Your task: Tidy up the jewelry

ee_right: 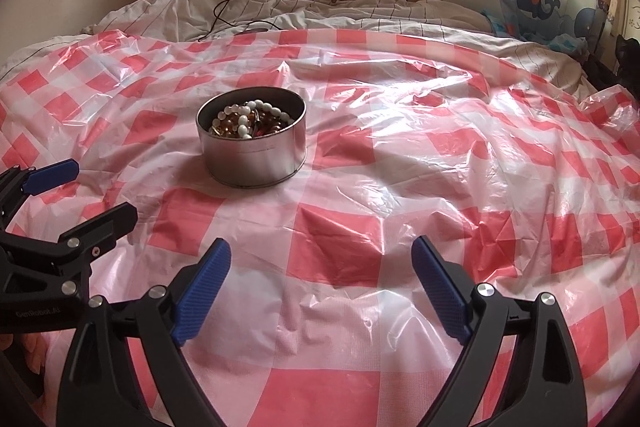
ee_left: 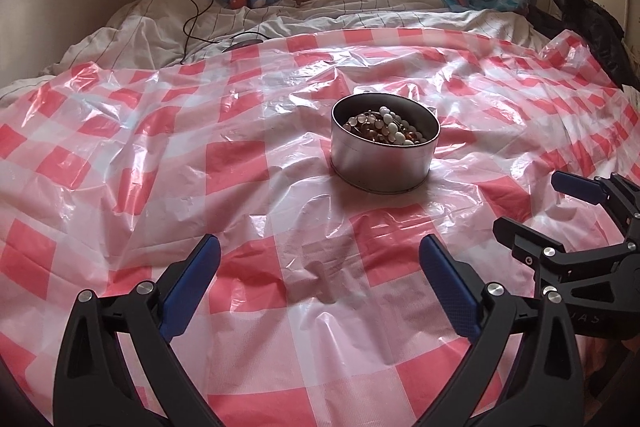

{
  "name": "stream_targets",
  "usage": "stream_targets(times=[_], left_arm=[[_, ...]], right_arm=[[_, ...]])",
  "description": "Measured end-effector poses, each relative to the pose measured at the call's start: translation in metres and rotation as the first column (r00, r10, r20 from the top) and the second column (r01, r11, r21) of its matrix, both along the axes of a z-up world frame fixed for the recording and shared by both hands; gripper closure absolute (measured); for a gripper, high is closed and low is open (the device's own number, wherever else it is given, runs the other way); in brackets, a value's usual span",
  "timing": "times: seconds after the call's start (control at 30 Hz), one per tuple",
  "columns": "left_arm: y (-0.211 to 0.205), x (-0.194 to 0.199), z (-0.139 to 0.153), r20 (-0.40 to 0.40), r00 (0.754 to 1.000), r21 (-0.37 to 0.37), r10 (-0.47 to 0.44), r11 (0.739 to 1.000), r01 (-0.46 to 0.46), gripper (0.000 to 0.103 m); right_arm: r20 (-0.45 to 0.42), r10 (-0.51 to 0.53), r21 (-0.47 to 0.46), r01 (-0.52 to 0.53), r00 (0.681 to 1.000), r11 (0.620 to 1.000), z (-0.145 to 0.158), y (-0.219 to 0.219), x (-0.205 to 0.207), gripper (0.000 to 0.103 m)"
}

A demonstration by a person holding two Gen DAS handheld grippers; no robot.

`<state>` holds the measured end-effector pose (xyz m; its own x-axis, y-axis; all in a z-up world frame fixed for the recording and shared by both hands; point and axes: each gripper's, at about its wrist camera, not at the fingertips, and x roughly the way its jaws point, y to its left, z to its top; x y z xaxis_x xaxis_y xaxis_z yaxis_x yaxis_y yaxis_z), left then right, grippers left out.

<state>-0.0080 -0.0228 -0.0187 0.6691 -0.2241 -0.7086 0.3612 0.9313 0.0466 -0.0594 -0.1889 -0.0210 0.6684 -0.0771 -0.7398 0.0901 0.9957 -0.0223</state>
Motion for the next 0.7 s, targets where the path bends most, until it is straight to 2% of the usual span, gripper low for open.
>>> stream_targets(times=[0.7], left_arm=[[0.0031,0.0003,-0.0003,-0.002,1.0,-0.009,0.007,1.0,-0.007,0.007]], right_arm=[[-0.01,0.003,-0.008,-0.003,1.0,1.0,-0.0048,0.0023,0.001,0.013]])
